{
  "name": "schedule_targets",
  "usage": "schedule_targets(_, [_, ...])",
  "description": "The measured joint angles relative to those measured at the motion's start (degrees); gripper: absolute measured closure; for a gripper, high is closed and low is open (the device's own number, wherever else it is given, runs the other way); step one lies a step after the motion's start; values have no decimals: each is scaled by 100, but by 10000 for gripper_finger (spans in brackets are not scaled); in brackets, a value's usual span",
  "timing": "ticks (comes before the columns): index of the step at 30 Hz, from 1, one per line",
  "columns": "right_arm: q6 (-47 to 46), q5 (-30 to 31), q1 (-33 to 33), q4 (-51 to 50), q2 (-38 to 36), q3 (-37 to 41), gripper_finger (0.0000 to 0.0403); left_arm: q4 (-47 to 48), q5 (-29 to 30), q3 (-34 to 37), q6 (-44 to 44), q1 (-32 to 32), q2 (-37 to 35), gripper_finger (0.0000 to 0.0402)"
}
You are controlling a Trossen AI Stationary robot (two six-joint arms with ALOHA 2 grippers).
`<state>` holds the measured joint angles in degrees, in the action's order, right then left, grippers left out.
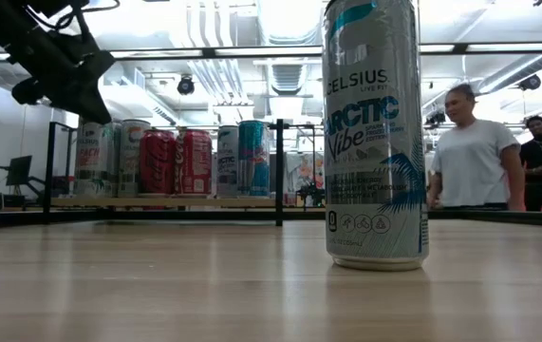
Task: Place canned beverage on shelf
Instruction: Put the white and pink soda can on the shelf aligned with the other white and pink soda cans
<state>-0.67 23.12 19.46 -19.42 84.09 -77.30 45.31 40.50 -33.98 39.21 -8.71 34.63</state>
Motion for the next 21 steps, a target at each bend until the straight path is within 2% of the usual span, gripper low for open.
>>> schedule_targets(7, [-95, -1, 0, 0, 0, 60, 394, 13, 477, 106, 179, 0, 144, 363])
schedule_targets(21, [-125, -2, 0, 2, 0, 60, 394, 71, 838, 189, 569, 0, 349, 363])
